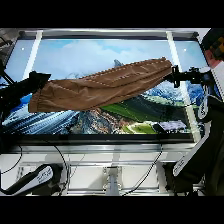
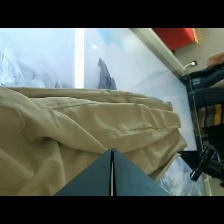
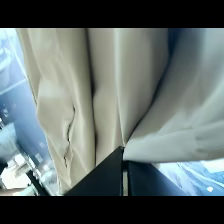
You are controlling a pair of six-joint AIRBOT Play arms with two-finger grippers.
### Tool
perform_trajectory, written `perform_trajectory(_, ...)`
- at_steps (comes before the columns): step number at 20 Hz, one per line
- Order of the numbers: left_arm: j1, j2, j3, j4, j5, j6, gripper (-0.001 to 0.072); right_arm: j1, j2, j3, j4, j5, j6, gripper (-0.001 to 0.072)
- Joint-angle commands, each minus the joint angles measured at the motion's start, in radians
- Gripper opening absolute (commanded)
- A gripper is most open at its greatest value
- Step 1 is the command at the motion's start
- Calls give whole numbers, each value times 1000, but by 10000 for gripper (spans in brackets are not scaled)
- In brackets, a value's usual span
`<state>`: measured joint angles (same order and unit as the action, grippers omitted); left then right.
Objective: Fold the clothes and pants, and hang the long-sleeved shirts on hangers.
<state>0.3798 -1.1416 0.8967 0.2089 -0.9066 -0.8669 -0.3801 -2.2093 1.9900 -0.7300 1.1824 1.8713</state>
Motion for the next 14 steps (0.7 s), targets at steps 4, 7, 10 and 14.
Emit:
perform_trajectory(4, 0, 1, 1, 0, 0, 0, 16, -1, 47, 0, -360, 122, 171, 11)
perform_trajectory(7, 0, 1, 1, 0, 0, 0, 16, -19, 67, 0, -472, 221, 171, 11)
perform_trajectory(10, 0, 1, 1, 0, 0, 0, 16, -31, 78, 1, -532, 269, 166, 11)
perform_trajectory(14, 0, 1, 1, 0, -4, 0, 16, -32, 83, 0, -565, 322, 117, 12)
